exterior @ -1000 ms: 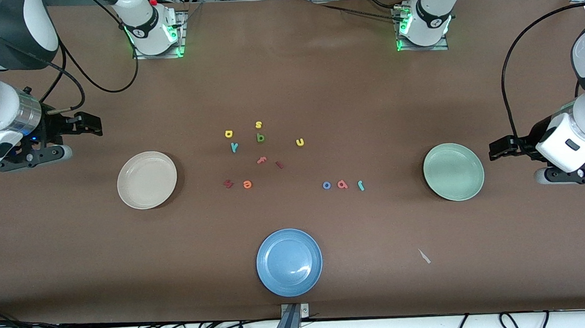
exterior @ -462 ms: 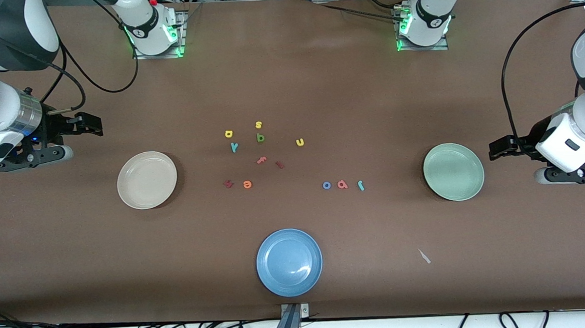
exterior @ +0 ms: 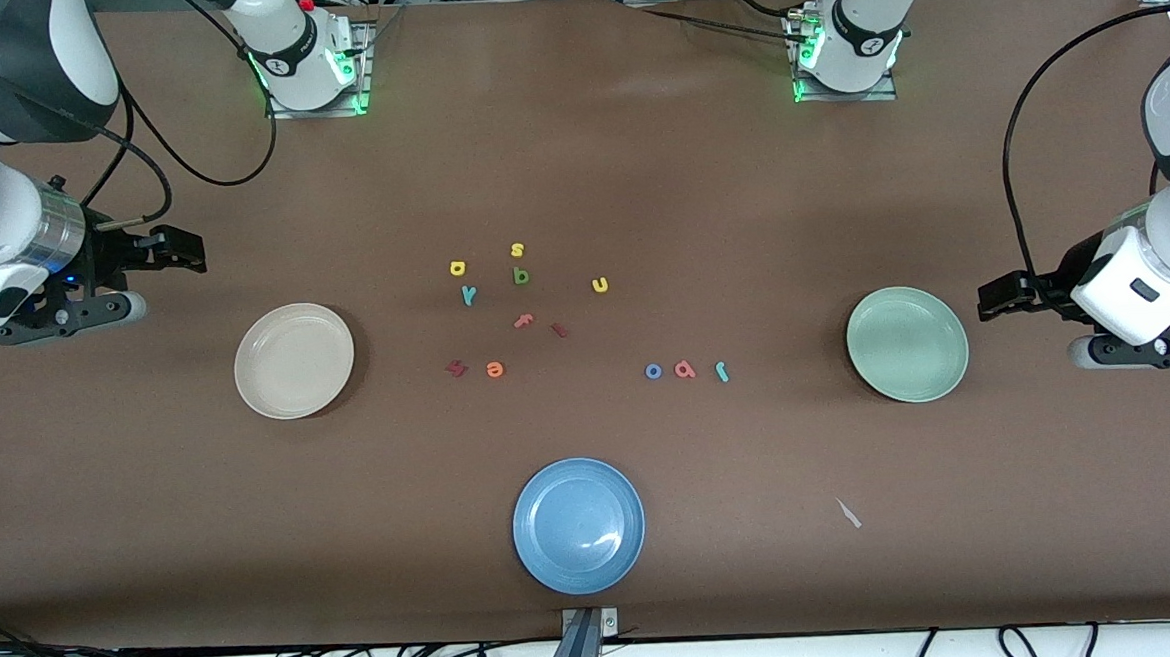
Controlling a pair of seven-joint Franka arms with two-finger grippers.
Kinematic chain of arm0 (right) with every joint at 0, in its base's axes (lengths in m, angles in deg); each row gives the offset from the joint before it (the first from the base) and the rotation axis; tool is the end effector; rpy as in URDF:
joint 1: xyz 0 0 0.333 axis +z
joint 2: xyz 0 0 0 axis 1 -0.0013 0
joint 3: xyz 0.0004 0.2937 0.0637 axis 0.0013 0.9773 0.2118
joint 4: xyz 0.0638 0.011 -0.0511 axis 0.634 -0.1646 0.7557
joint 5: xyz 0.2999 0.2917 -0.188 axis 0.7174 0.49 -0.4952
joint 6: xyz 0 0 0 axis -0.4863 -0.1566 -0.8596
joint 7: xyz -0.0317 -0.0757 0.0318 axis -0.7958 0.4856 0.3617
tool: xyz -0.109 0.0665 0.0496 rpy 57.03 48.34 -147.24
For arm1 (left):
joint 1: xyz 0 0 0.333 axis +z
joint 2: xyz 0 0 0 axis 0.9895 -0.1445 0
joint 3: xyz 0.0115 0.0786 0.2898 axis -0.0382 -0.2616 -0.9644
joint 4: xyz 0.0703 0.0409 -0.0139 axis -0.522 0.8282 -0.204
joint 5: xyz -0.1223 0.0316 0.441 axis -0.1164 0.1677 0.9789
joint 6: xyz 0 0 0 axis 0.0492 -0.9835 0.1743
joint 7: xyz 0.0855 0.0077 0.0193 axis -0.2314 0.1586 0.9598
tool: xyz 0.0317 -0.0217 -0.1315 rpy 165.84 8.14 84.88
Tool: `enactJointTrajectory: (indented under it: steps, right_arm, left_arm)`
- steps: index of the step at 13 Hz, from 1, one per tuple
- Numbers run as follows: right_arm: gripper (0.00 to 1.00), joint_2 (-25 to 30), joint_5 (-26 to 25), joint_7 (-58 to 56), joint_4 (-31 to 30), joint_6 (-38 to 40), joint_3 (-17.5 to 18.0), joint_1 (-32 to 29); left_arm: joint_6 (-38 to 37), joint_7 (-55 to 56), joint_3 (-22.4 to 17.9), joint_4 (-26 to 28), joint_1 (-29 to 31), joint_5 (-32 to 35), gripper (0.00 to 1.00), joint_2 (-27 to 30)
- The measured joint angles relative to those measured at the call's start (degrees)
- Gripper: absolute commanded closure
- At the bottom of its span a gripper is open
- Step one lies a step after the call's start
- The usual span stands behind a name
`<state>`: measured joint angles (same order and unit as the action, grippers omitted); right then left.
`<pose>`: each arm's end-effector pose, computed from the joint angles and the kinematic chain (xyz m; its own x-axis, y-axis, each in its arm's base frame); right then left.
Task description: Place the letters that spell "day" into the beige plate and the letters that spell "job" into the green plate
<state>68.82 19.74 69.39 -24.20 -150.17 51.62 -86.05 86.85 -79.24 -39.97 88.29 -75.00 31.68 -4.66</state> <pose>0.6473 0.0508 0.4606 0.9638 0.1985 -0.1778 0.2021 -0.9794 0.0025 0.7150 -0.0252 0.4672 0.9974 -0.0171 -0.0701 -0.0164 -0.9998 0.0107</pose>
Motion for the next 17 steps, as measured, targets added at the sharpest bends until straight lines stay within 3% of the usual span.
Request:
enactJointTrajectory:
  steps: [17]
  right_arm:
    - [0.0,-0.3,0.1,0.0,0.0,-0.1,0.0,0.0]
  left_arm:
    - [0.0,0.0,-0.1,0.0,0.9,0.0,0.0,0.0]
